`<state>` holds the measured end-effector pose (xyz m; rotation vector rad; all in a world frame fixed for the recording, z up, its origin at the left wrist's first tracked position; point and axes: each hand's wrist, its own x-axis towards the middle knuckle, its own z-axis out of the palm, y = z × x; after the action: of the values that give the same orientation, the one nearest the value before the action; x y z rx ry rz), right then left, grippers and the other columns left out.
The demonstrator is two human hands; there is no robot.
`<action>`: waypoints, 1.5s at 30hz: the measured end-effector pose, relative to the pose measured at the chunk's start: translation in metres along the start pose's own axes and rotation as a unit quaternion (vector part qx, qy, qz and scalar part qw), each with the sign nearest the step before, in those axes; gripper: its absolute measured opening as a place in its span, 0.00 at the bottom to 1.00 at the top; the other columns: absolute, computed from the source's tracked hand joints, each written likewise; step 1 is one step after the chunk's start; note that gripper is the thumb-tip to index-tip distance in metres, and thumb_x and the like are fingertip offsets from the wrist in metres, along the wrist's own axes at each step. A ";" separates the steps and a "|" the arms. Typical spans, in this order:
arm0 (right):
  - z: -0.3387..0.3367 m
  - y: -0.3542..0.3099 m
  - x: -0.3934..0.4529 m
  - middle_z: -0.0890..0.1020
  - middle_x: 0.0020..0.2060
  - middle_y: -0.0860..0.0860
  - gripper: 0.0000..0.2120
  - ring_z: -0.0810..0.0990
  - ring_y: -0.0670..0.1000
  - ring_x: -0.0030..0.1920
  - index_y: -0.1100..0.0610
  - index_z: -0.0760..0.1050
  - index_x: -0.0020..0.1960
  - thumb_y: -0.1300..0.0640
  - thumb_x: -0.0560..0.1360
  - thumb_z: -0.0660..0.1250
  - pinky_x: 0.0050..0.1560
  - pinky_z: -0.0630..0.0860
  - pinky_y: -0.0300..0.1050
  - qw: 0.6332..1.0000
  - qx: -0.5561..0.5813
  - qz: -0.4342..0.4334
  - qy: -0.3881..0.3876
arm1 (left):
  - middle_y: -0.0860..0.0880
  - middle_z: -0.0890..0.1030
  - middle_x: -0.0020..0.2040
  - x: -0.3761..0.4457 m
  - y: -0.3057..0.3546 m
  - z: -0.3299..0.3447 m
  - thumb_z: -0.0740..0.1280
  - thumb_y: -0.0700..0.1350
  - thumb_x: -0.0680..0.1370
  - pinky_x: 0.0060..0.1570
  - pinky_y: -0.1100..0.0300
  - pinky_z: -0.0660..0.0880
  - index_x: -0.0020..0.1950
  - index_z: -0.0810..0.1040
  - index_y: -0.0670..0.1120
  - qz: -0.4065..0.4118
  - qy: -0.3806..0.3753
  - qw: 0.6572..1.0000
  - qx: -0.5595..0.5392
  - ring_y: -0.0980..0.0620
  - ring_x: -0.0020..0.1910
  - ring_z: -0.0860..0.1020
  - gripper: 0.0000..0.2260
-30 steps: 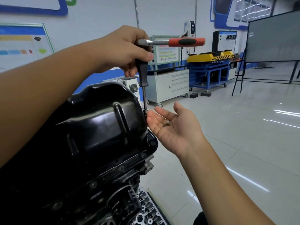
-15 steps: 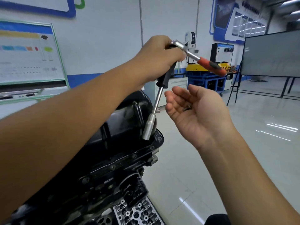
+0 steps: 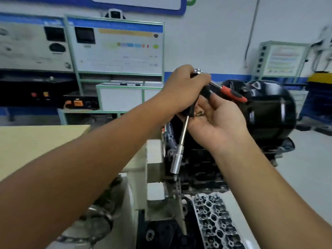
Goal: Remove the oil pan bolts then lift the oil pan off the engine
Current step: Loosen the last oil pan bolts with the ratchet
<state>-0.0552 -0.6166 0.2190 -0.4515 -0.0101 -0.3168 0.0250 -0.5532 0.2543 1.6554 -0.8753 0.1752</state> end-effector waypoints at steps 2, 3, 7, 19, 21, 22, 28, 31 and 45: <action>0.010 0.058 -0.001 0.82 0.43 0.58 0.20 0.83 0.54 0.42 0.64 0.77 0.52 0.53 0.88 0.51 0.62 0.77 0.43 0.997 -0.041 0.065 0.000 | 0.55 0.72 0.26 -0.027 -0.027 -0.058 0.69 0.50 0.79 0.27 0.63 0.69 0.41 0.75 0.46 -0.053 0.045 0.997 -0.027 0.53 0.26 0.75 0.11; 0.016 0.087 -0.001 0.78 0.40 0.58 0.20 0.78 0.55 0.38 0.63 0.75 0.48 0.53 0.88 0.51 0.61 0.75 0.40 0.994 -0.058 0.098 0.000 | 0.53 0.71 0.26 -0.045 -0.041 -0.087 0.69 0.49 0.79 0.27 0.63 0.67 0.41 0.74 0.46 -0.079 0.068 0.994 -0.045 0.52 0.25 0.72 0.10; 0.032 0.214 -0.009 0.79 0.66 0.50 0.13 0.79 0.54 0.67 0.65 0.74 0.46 0.63 0.86 0.56 0.62 0.78 0.52 0.964 -0.045 0.259 0.025 | 0.49 0.72 0.26 -0.138 -0.092 -0.212 0.67 0.47 0.81 0.25 0.63 0.67 0.41 0.74 0.45 -0.140 0.205 0.966 -0.079 0.52 0.22 0.72 0.10; 0.044 0.516 -0.101 0.74 0.44 0.62 0.10 0.82 0.60 0.47 0.72 0.74 0.55 0.70 0.83 0.55 0.58 0.81 0.53 0.783 -0.384 0.480 -0.099 | 0.47 0.71 0.25 -0.414 -0.176 -0.439 0.63 0.48 0.83 0.23 0.63 0.61 0.43 0.73 0.45 -0.242 0.576 0.772 -0.118 0.50 0.20 0.66 0.11; 0.042 0.529 -0.103 0.73 0.40 0.59 0.10 0.81 0.68 0.63 0.72 0.74 0.55 0.71 0.81 0.55 0.68 0.77 0.59 0.794 -0.379 0.462 -0.112 | 0.47 0.72 0.24 -0.422 -0.182 -0.449 0.62 0.48 0.83 0.22 0.63 0.62 0.44 0.73 0.44 -0.238 0.570 0.780 -0.103 0.50 0.19 0.66 0.11; 0.040 0.534 -0.103 0.70 0.38 0.57 0.11 0.78 0.70 0.66 0.73 0.75 0.55 0.71 0.80 0.55 0.70 0.73 0.61 0.803 -0.370 0.455 -0.107 | 0.47 0.72 0.24 -0.428 -0.185 -0.452 0.62 0.49 0.83 0.22 0.63 0.62 0.45 0.74 0.44 -0.236 0.572 0.779 -0.103 0.50 0.20 0.66 0.11; 0.028 0.556 -0.099 0.60 0.71 0.62 0.21 0.72 0.53 0.44 0.77 0.67 0.70 0.63 0.82 0.60 0.54 0.77 0.45 0.861 -0.296 0.409 -0.062 | 0.47 0.73 0.25 -0.442 -0.205 -0.458 0.62 0.50 0.83 0.25 0.60 0.59 0.46 0.72 0.45 -0.243 0.608 0.747 -0.113 0.50 0.20 0.67 0.11; 0.023 0.551 -0.099 0.70 0.76 0.59 0.29 0.71 0.55 0.75 0.67 0.61 0.79 0.47 0.87 0.55 0.76 0.66 0.51 0.875 -0.233 0.411 -0.102 | 0.47 0.73 0.25 -0.440 -0.207 -0.461 0.63 0.51 0.82 0.24 0.63 0.60 0.45 0.73 0.45 -0.246 0.601 0.751 -0.121 0.50 0.20 0.67 0.11; 0.028 0.371 -0.053 0.86 0.56 0.56 0.16 0.86 0.56 0.55 0.57 0.80 0.58 0.46 0.84 0.63 0.60 0.81 0.56 0.860 -0.364 0.263 -0.243 | 0.43 0.72 0.26 -0.304 -0.142 -0.337 0.65 0.54 0.79 0.23 0.60 0.65 0.42 0.78 0.47 -0.123 0.437 0.891 -0.013 0.48 0.23 0.67 0.12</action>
<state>0.0083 -0.2724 0.0810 -1.2537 -0.2635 0.3680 0.0124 -0.1127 0.0756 1.4196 0.0201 0.6676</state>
